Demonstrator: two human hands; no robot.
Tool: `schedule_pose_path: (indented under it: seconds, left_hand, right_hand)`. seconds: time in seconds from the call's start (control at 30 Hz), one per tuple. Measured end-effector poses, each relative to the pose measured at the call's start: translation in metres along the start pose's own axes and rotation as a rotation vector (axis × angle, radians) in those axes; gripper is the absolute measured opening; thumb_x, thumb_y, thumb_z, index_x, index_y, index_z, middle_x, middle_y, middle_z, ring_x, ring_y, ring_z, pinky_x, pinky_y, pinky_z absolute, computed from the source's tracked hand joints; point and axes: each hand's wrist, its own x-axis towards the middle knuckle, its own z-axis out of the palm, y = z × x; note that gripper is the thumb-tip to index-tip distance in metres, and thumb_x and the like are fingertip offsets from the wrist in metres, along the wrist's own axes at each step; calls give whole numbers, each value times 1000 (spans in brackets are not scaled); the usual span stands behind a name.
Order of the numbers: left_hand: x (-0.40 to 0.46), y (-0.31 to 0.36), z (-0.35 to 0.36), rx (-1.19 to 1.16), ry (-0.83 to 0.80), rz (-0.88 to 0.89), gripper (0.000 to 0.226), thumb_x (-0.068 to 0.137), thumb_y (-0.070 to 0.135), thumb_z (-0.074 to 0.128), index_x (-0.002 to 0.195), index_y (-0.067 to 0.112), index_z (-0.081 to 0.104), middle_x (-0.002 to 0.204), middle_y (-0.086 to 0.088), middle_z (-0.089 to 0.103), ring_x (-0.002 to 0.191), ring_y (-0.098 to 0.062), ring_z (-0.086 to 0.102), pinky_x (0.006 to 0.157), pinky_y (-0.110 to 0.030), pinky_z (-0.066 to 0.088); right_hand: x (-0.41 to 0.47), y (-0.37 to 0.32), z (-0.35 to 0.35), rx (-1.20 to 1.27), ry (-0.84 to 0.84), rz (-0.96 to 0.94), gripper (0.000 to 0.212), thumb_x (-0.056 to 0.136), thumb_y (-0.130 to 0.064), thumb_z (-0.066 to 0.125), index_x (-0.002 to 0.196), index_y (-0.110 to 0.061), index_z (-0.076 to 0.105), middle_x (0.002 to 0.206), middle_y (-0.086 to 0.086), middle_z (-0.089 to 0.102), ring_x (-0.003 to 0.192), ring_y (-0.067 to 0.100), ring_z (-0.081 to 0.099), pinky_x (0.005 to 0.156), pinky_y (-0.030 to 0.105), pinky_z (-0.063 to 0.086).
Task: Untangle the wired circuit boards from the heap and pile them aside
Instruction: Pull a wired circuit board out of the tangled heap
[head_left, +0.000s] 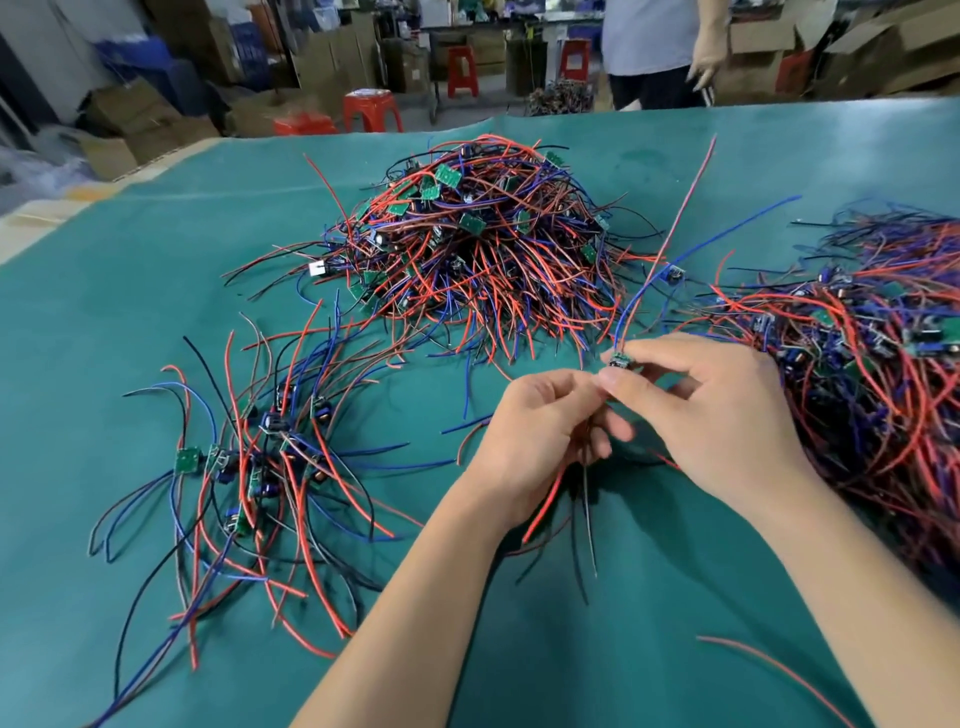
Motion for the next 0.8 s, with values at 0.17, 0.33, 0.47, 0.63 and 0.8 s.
schedule_pose_path:
  seconds: [0.17, 0.33, 0.47, 0.63, 0.8]
  left_hand:
    - [-3, 0, 1, 74, -104, 22, 23, 103, 14, 49, 85, 9, 63, 60, -5, 65, 45, -10, 49, 46, -17, 37]
    - [-5, 0, 4, 161, -208, 39, 23, 103, 15, 49, 86, 14, 65, 61, -4, 65, 48, -10, 50, 50, -19, 37]
    - [-7, 0, 3, 217, -260, 40, 23, 101, 17, 52, 86, 19, 69, 64, -2, 65, 55, -10, 52, 55, -20, 39]
    - [-6, -1, 4, 253, -229, 32, 25, 99, 0, 46, 89, 12, 66, 71, -6, 63, 60, -10, 52, 58, -19, 41]
    - [-3, -5, 6, 248, -188, 30, 25, 94, -10, 43, 92, 4, 64, 74, -8, 64, 61, -9, 54, 58, -15, 45]
  right_hand:
    - [5, 1, -6, -95, 110, -71, 21, 89, -31, 69, 91, -11, 78, 81, 0, 72, 75, 17, 64, 74, 37, 51]
    - [13, 15, -19, -72, 315, 35, 23, 91, -40, 65, 88, -19, 74, 69, -17, 65, 67, -2, 57, 70, 24, 44]
    - [20, 25, -29, 40, 473, 191, 23, 92, -45, 63, 91, -24, 74, 64, -16, 61, 62, 4, 56, 66, 33, 48]
    - [23, 4, -43, 123, 615, 241, 25, 92, -50, 59, 73, -34, 58, 75, -5, 59, 73, 19, 53, 68, 48, 49]
    - [16, -54, -36, 322, 530, 195, 29, 90, -43, 64, 66, -28, 56, 64, -5, 48, 60, 8, 39, 54, 29, 30]
